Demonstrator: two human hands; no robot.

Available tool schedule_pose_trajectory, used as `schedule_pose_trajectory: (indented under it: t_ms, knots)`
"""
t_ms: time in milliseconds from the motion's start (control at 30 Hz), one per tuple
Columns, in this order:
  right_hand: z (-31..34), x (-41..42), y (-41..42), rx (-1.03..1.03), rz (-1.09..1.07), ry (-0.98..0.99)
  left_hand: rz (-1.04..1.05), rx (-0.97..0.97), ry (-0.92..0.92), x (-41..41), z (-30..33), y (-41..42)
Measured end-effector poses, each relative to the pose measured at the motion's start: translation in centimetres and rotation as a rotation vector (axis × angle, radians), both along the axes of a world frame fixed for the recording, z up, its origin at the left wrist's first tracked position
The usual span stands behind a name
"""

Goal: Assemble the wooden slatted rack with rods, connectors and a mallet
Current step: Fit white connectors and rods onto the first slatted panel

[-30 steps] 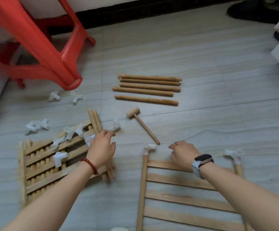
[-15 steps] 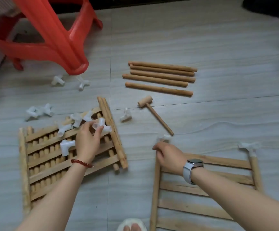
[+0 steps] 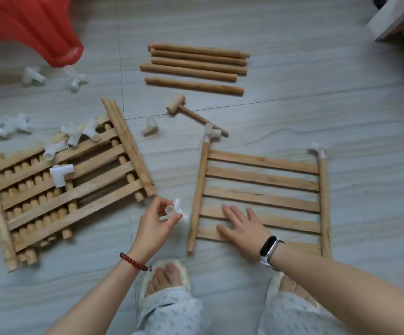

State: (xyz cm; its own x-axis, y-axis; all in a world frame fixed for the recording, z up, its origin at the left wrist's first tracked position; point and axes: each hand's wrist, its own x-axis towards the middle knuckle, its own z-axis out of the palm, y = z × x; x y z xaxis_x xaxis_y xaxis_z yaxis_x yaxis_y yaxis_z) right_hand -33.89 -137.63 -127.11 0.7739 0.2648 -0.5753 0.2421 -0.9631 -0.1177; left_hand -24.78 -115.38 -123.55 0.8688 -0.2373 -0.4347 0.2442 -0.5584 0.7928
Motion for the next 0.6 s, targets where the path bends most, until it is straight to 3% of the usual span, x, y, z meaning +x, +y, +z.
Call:
schedule_pose_trajectory:
  t_ms: [200, 600]
  knots:
    - [0.7, 6.1, -1.7, 0.089, -0.169, -0.143, -0.001, 0.054, 0.071, -0.7, -1.5, -0.3]
    - [-0.3, 6.0, -1.5, 0.122, -0.219, -0.215, -0.021, 0.06, 0.063, -1.1, -2.1, -0.4]
